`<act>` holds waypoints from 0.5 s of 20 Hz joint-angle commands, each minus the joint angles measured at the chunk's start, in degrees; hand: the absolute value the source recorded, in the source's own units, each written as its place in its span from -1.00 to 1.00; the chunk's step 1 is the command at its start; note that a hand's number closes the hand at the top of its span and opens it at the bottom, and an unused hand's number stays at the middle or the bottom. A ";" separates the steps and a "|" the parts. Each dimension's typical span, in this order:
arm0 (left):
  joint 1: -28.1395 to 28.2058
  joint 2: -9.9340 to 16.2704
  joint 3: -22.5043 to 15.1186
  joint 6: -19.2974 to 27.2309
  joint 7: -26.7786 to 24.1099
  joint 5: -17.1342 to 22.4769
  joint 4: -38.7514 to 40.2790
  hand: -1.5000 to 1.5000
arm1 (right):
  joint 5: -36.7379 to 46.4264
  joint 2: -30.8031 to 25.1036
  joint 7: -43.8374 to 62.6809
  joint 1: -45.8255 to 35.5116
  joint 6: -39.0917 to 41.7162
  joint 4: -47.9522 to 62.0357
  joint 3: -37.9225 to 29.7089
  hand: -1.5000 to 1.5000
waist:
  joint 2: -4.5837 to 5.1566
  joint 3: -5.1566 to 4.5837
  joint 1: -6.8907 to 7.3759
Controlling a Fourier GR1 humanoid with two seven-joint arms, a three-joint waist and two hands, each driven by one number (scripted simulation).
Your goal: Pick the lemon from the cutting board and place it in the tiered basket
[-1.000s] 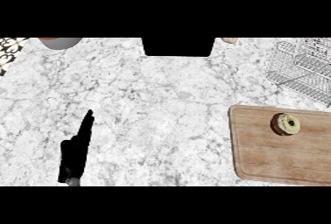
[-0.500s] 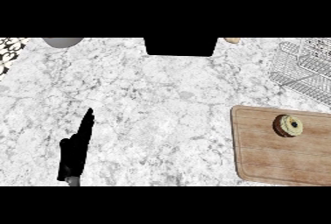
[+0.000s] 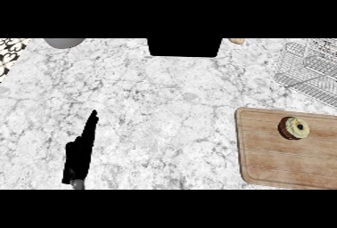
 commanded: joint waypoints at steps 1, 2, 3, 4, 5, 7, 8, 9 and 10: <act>-0.63 0.91 1.33 -1.89 1.01 1.51 1.60 0.00 | 2.74 0.81 0.19 -3.40 -2.84 6.00 1.73 1.00 | 0.31 -0.21 0.00; -2.59 -1.96 -0.34 1.00 1.99 -0.68 4.22 0.00 | 2.16 3.60 0.43 -2.61 -5.54 6.29 1.12 1.00 | 0.36 -0.20 -0.31; -0.97 1.50 2.64 -2.37 -0.89 2.06 3.94 0.00 | 1.92 4.02 -1.75 -1.33 -7.39 8.11 0.42 1.00 | 0.43 -0.18 -0.03; -2.42 -0.80 0.13 0.54 2.62 -0.52 2.16 0.00 | 2.52 5.01 -2.28 -1.05 -9.18 9.73 0.63 1.00 | 0.59 -0.12 0.24; -1.04 0.58 0.75 -1.48 2.56 0.80 0.97 0.00 | 3.24 2.99 -3.42 -2.52 -7.83 10.84 1.17 1.00 | 0.49 -0.14 0.31; 0.58 0.54 0.34 -2.10 1.93 1.17 0.11 0.00 | -0.07 4.67 -2.62 -3.29 -7.42 13.22 -2.12 1.00 | 0.57 -0.11 0.68; 0.09 -0.80 -0.01 -0.34 0.85 0.07 1.32 0.00 | -1.20 6.48 -0.93 -3.75 -7.65 13.16 -2.92 1.00 | 0.37 -0.16 0.09; -1.15 -0.02 0.68 -1.07 2.66 0.83 0.85 0.00 | -3.85 4.84 0.17 -5.11 -4.24 15.14 -5.71 1.00 | 0.68 -0.08 0.63; -1.49 1.09 1.60 -1.94 2.07 1.29 1.70 0.00 | -4.49 6.85 0.38 -5.29 -5.75 15.76 -6.35 -1.00 | 0.84 -0.08 0.94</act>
